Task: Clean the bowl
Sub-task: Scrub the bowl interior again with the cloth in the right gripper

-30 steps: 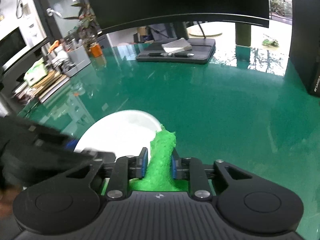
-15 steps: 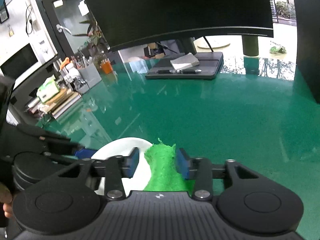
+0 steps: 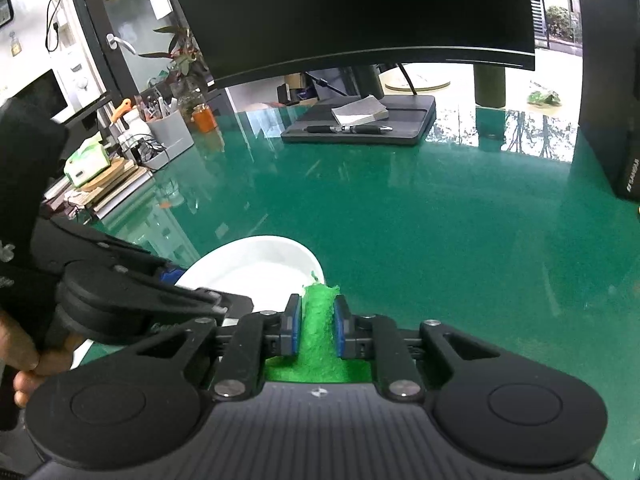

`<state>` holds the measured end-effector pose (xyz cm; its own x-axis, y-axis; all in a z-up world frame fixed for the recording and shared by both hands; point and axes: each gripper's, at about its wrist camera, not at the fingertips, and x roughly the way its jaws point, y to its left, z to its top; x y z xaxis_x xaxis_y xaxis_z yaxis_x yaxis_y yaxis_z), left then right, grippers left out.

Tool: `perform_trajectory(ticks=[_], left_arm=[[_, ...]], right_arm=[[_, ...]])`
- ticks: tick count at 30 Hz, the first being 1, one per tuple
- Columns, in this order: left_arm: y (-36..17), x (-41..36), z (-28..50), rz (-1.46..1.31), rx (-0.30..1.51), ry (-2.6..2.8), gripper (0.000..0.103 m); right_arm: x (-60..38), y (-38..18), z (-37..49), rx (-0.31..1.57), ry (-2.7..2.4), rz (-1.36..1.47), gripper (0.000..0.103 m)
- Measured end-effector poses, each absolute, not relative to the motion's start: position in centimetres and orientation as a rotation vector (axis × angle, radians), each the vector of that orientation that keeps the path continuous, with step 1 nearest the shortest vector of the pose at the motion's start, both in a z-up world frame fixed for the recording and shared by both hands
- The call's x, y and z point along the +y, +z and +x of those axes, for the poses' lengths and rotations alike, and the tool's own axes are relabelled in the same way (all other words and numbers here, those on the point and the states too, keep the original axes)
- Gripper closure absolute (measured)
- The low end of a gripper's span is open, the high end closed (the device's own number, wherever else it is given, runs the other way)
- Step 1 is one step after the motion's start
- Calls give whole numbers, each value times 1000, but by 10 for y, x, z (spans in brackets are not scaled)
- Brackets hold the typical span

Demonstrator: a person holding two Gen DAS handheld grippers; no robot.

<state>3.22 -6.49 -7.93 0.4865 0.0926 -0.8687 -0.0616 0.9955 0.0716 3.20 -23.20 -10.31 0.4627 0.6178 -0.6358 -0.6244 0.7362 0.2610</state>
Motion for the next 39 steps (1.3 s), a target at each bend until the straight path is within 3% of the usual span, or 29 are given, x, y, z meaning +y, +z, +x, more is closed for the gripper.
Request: perform_trajectory(ticks=[8,15,39], left_arm=[[-80,-68,31,42,1056,91,77],[-79,-68,32,41,1059,89,76],[-77,-74,29,60,1074,79,76]], right_arm=[[-227,-106,36,788,753,-24,88],[-243,-103,12,798,763,-10,81],[-222,-115,55,825,762,44,78]])
